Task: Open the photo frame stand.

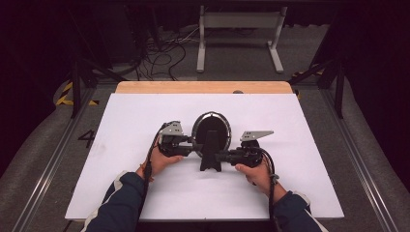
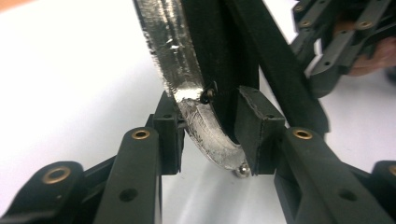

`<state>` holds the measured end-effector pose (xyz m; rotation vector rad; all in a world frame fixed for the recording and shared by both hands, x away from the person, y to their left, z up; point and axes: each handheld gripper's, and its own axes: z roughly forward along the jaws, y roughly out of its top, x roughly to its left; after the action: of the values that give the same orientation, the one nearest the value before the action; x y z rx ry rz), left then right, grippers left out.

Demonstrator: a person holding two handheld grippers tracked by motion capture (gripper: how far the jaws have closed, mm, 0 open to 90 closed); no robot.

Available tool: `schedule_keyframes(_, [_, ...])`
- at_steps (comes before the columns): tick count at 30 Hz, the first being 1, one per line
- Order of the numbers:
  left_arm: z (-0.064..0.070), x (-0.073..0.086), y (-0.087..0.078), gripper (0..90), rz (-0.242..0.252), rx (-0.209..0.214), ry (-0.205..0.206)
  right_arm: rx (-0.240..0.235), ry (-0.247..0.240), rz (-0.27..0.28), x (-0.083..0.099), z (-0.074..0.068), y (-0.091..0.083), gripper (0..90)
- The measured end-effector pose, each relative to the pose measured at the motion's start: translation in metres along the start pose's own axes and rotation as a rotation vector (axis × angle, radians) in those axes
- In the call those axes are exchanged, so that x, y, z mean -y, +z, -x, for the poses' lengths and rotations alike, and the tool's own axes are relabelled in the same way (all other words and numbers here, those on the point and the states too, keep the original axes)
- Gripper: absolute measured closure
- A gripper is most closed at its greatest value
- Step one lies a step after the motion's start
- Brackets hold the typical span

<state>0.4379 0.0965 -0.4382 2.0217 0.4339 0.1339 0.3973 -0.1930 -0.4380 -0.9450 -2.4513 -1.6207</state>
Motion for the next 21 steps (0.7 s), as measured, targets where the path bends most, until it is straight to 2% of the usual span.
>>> schedule_keyframes(5, [0.005, -0.003, -0.004, 70.7, 0.02, -0.096, 0.059, 0.002, -0.013, 0.007, -0.002, -0.003, -0.003, 76.5])
schedule_keyframes(8, [0.007, -0.003, -0.004, 71.6, 0.021, -0.126, 0.069, 0.007, -0.019, 0.008, -0.003, -0.004, -0.003, 76.3])
schedule_keyframes(13, [0.011, -0.004, -0.003, 72.5, 0.021, -0.192, 0.125, 0.031, -0.027, -0.001, -0.003, -0.004, -0.003, 76.1])
schedule_keyframes(18, [0.012, -0.003, -0.003, 72.6, 0.028, -0.2, 0.126, 0.045, -0.034, -0.007, -0.002, -0.004, -0.002, 76.3])
schedule_keyframes(21, [0.015, -0.002, -0.003, 72.5, 0.026, -0.212, 0.151, 0.054, -0.04, -0.012, -0.002, -0.005, -0.001, 76.5])
